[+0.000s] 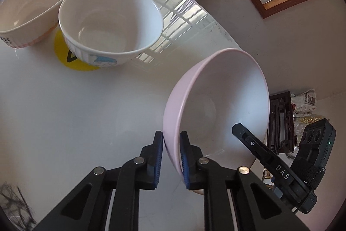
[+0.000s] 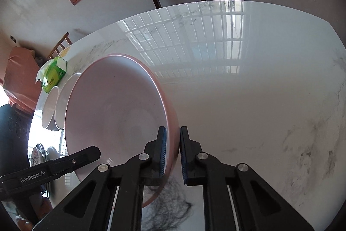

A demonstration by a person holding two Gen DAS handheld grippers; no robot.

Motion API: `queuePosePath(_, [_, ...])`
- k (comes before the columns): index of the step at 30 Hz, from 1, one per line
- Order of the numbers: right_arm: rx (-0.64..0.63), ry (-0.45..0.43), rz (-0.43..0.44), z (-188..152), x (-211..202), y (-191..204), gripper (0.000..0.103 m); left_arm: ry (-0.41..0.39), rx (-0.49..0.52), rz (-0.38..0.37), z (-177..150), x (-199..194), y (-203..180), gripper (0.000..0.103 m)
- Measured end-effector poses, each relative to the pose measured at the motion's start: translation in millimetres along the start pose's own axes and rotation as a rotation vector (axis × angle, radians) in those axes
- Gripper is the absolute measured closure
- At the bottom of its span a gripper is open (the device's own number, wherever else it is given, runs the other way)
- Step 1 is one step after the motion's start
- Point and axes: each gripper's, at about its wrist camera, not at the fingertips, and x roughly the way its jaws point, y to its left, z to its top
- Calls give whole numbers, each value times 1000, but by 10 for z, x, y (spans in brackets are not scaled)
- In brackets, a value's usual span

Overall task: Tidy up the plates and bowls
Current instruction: 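Close both grippers on the pink bowl rim, then lift the pink bowl and carry it toward the plate stack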

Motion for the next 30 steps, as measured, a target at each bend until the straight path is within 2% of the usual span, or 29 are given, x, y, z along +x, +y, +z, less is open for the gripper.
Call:
queuePosePath(8, [23,-60,87,-688,-511,140,88,-74,92,44,-635,-616,85,87])
queuePosePath(12, [28,-53,138,-1057,-625,306,88,-97,90,86,-929,-898,320,87])
queuePosePath(17, [-3,8,197,-1404,-588,648,88,-135,61,124,-1211,-1264,675,87])
queuePosePath(22, [-66,61,243,-1556,-488,1133,88,-193,21,164,-1376,-1697,1110,87])
queuePosePath(30, [-179,117,312,-1598,-276,2054,88,-290,-60,218,-1337,-2343,1702,87])
